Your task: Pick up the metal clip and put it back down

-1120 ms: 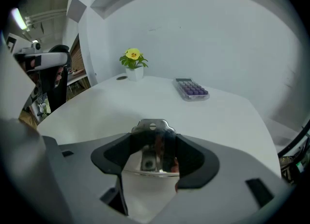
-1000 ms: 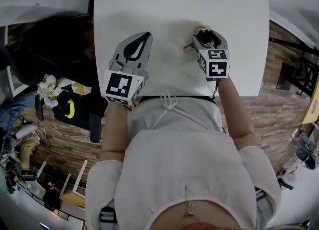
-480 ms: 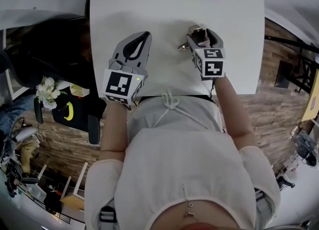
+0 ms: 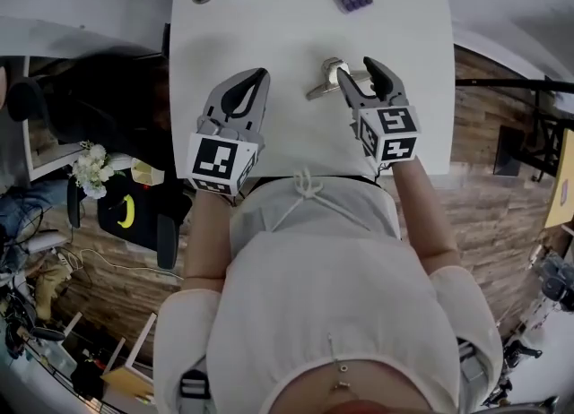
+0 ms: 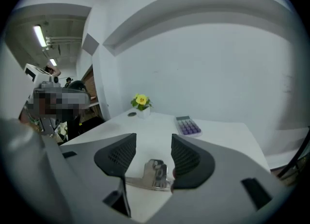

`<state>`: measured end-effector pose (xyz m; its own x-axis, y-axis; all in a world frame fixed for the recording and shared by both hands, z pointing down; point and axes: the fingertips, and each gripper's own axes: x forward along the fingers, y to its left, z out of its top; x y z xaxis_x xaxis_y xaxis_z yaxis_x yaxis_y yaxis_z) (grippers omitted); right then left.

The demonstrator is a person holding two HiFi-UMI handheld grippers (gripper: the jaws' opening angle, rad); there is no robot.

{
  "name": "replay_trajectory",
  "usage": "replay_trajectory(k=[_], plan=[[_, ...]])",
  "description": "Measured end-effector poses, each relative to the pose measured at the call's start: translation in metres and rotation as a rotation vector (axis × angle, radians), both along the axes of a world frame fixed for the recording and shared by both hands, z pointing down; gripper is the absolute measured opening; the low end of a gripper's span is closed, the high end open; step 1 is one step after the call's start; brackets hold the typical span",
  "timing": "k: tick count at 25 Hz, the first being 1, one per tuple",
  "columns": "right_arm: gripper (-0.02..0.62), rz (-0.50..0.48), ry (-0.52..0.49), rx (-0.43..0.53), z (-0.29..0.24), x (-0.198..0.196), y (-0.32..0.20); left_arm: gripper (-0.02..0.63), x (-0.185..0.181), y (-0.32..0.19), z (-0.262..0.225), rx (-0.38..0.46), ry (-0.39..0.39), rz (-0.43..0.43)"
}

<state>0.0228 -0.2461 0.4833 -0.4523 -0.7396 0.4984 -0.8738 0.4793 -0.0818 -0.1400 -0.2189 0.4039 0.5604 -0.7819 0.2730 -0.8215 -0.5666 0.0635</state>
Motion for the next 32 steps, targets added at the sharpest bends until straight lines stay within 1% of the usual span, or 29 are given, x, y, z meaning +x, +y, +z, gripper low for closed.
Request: replay_trajectory(k=[5,8,12,17,21,26,32], plan=[[0.167,-0.021,-0.023,0.169,-0.066,0.014,0.012,0.018,0.012,0.014,-0.032,0.049,-0.011,-0.007],[0.142,-0.011,-0.037,0.262,-0.101,0.031,0.019,0.018,0.024,0.021,-0.054,0.088,-0.019,-0.010],[0.075,0.010,-0.056,0.357,-0.134,0.050,0.030,0.018,0.035,0.032,-0.073,0.130,-0.032,-0.009],[0.009,0.024,-0.107,0.411,-0.158,0.070,0.047,0.018,0.042,0.042,-0.084,0.154,-0.025,-0.017],[0.006,0.016,-0.128,0.449,-0.166,0.080,0.060,0.018,0.044,0.047,-0.088,0.168,-0.009,-0.034],[0.005,0.002,-0.107,0.495,-0.169,0.093,0.073,0.018,0.054,0.056,-0.094,0.184,-0.013,-0.041],[0.003,-0.046,-0.087,0.511,-0.163,0.091,0.083,0.018,0.062,0.063,-0.095,0.194,-0.018,-0.044]])
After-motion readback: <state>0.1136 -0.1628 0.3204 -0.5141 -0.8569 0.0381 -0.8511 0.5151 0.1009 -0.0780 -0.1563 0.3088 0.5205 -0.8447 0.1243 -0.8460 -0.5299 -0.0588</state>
